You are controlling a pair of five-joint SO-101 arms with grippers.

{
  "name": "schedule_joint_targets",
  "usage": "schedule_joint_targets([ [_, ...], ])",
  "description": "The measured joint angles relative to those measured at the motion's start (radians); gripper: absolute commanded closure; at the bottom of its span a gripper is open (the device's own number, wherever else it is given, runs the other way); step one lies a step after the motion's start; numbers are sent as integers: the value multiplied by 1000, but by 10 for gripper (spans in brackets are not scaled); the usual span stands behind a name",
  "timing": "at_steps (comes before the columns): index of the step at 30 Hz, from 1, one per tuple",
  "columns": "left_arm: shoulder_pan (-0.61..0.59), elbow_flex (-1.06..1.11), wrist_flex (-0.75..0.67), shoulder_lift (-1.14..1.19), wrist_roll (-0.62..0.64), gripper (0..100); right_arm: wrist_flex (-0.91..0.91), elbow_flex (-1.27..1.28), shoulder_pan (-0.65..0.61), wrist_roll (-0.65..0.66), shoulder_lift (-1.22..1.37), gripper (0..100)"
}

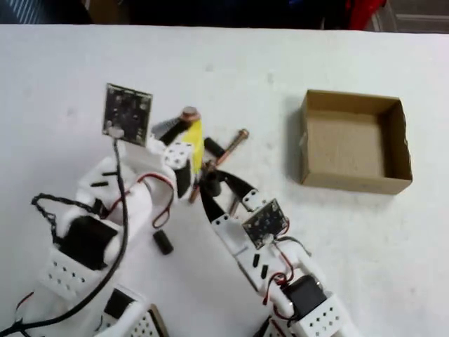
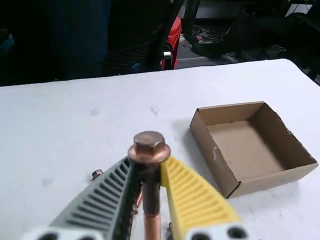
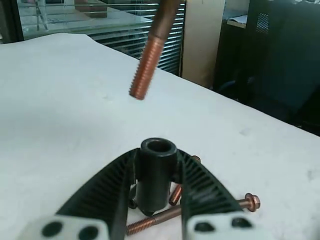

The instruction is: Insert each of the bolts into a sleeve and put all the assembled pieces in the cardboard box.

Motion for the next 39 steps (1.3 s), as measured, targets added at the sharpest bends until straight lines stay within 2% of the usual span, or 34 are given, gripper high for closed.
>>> schedule_joint_targets([
  [8, 8, 83, -135, 0, 0, 977, 0, 0, 0, 0, -2, 981],
  [12, 8, 110, -160, 0, 2, 977, 0, 5, 0, -6, -5, 981],
  [34, 29, 198, -167, -120, 46, 977, 0, 14, 0, -77, -5, 982],
  [39, 75, 198, -176, -121, 35, 977, 0, 14, 0, -77, -5, 982],
])
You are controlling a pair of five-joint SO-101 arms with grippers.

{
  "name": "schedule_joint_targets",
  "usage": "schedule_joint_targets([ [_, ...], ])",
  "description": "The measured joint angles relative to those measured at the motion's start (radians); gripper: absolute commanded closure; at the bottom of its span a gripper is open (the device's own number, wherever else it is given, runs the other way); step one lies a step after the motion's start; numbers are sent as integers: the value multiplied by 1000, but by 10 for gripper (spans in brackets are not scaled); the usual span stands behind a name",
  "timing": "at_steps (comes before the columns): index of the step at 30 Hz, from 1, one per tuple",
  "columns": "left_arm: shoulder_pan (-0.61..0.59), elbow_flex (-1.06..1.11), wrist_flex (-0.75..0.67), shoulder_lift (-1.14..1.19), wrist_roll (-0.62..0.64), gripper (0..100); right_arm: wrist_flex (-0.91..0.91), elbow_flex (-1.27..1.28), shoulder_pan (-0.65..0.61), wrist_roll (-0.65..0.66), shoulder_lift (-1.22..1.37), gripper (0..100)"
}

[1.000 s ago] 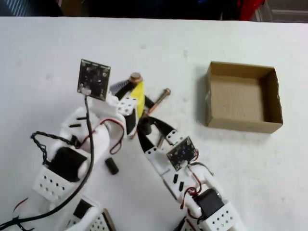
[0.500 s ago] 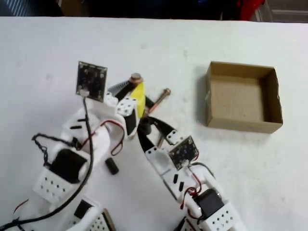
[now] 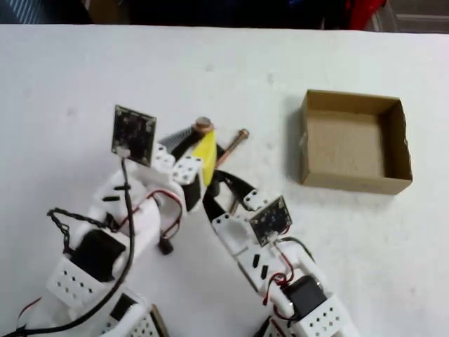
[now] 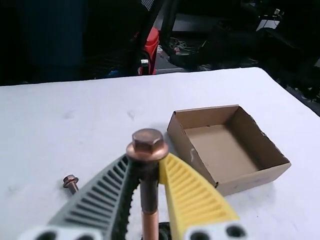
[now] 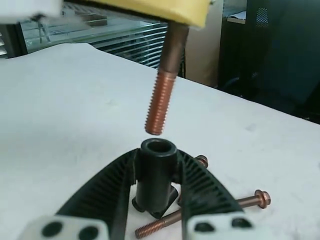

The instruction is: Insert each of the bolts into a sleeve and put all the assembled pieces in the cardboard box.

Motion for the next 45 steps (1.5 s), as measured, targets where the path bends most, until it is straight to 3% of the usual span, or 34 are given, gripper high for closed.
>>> schedule_joint_targets([
  [8, 29, 69, -80, 0, -14, 977, 3, 0, 0, 0, 0, 982],
  [20, 29, 69, -80, 0, -14, 977, 21, 0, -2, 0, 0, 982],
  [29, 29, 69, -117, 0, -14, 977, 84, -11, 32, -89, 0, 982],
  [45, 29, 69, -117, 0, -14, 977, 84, -51, 37, -78, 0, 981],
])
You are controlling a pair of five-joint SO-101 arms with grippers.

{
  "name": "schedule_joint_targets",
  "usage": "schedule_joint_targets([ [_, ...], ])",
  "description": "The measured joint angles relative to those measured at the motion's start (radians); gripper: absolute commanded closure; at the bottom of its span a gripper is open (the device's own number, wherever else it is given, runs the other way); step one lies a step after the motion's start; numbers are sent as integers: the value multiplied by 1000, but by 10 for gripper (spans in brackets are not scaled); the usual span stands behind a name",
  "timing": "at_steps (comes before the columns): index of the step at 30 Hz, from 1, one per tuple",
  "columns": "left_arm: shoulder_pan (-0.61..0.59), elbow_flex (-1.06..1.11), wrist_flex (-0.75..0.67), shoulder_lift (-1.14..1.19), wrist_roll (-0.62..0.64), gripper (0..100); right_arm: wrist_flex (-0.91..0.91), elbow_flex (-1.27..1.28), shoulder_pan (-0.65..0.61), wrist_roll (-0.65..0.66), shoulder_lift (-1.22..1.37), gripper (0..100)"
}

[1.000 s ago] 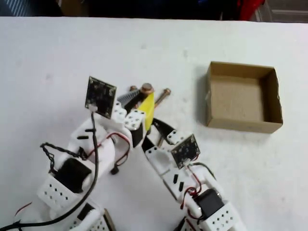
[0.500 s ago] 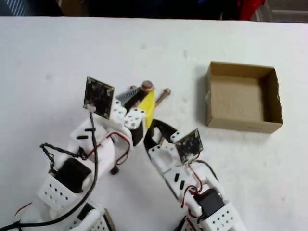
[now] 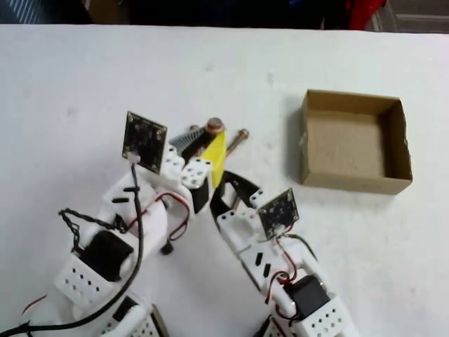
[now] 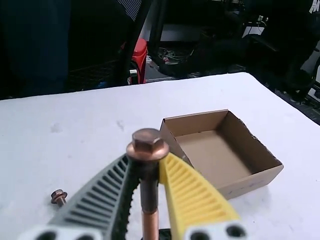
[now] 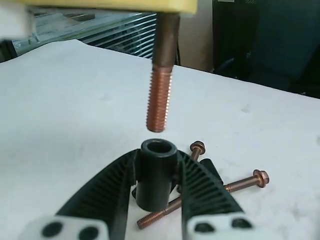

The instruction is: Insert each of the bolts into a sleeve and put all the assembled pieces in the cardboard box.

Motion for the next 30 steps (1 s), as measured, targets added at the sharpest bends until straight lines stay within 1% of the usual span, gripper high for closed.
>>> schedule_joint_targets([
  [15, 0, 2, 0, 0, 0, 977, 0, -18, 0, 9, 0, 981],
  [22, 8, 69, 0, -2, 0, 977, 0, -17, -2, 9, 0, 981],
  [30, 9, 72, 0, -2, 2, 977, 0, -17, -2, 9, 0, 981],
])
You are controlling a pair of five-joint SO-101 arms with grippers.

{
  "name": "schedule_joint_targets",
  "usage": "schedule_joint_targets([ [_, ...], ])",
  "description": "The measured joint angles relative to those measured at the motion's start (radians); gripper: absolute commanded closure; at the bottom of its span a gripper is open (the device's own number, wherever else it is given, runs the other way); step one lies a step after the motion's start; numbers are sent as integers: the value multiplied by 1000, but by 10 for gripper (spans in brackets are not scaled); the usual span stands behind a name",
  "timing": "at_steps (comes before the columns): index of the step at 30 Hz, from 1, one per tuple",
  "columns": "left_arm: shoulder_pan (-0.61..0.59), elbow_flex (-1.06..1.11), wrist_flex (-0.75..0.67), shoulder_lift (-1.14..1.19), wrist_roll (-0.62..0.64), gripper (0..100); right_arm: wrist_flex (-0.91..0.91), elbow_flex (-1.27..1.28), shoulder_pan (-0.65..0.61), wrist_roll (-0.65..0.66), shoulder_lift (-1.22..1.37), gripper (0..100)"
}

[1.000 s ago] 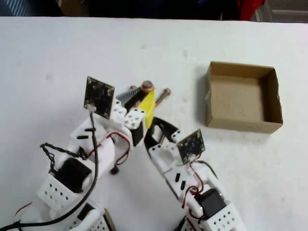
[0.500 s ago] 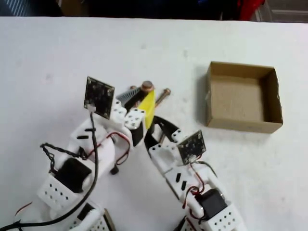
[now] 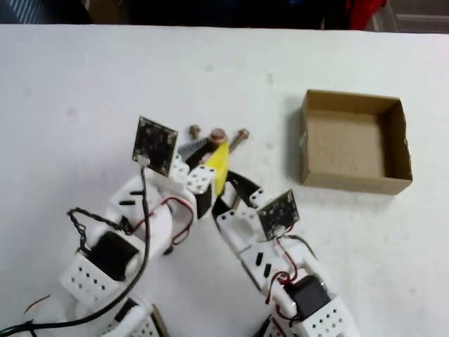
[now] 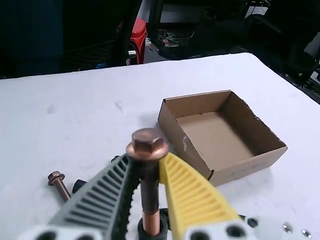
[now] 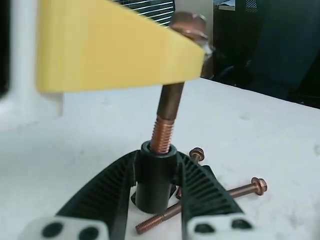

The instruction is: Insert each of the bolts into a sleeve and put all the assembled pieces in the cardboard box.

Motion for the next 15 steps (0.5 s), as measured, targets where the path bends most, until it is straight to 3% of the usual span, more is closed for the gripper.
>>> schedule_joint_targets([
  [15, 3, 135, -11, -37, 0, 977, 2, 3, 0, 0, 3, 981],
])
